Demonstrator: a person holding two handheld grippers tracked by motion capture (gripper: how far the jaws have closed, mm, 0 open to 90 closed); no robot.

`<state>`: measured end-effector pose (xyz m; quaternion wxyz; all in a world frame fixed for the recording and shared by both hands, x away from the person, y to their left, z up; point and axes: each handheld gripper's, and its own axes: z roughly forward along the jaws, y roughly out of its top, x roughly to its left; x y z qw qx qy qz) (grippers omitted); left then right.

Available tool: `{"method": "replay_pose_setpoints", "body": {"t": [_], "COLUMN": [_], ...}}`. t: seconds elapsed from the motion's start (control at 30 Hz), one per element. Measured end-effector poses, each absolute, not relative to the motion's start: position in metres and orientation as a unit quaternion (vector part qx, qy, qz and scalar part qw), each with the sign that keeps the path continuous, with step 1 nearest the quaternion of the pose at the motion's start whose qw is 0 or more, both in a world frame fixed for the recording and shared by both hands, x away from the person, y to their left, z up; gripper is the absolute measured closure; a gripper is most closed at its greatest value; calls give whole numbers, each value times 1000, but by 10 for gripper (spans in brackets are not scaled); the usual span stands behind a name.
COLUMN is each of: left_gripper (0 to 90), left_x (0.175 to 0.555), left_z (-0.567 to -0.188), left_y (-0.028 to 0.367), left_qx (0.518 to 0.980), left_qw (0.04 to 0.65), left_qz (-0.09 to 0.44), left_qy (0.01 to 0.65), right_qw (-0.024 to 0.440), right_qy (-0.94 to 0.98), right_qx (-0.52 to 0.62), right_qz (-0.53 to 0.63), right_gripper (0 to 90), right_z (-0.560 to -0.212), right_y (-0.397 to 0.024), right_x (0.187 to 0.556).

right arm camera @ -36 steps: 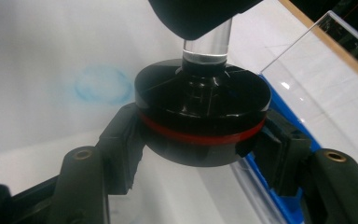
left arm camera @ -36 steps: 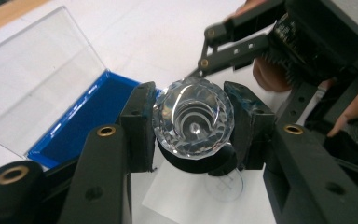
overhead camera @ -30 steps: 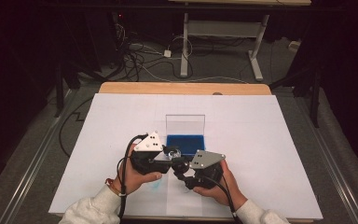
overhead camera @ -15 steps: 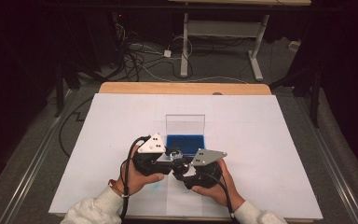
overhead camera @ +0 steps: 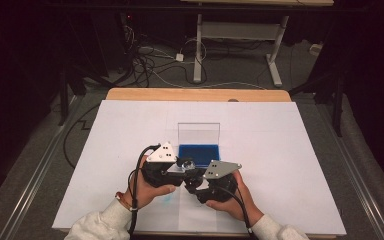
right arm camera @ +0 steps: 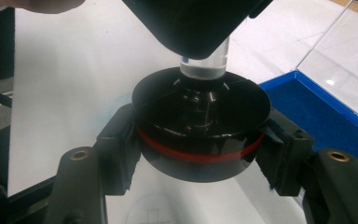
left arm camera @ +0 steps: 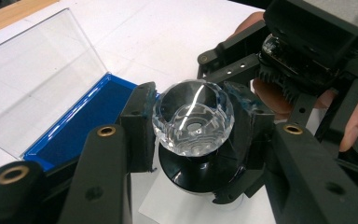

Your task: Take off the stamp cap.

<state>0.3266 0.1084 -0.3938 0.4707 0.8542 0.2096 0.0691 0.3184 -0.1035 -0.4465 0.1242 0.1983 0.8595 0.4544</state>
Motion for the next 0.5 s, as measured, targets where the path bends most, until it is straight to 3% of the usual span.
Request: {"method": "replay_pose_setpoints", "body": {"t": [0.5], "left_gripper": [552], "left_x": [323], "left_z": [-391], "left_y": [111], "left_qx": [853], "left_qw": [474], "left_qz": [83], "left_qy": [202], "right_qw": [108], "right_qy": [851], "right_qx": [212], "right_qz": [468], "right_gripper": [386], "right_z": [-446], "right_y": [-106], "right_x": [318]}}
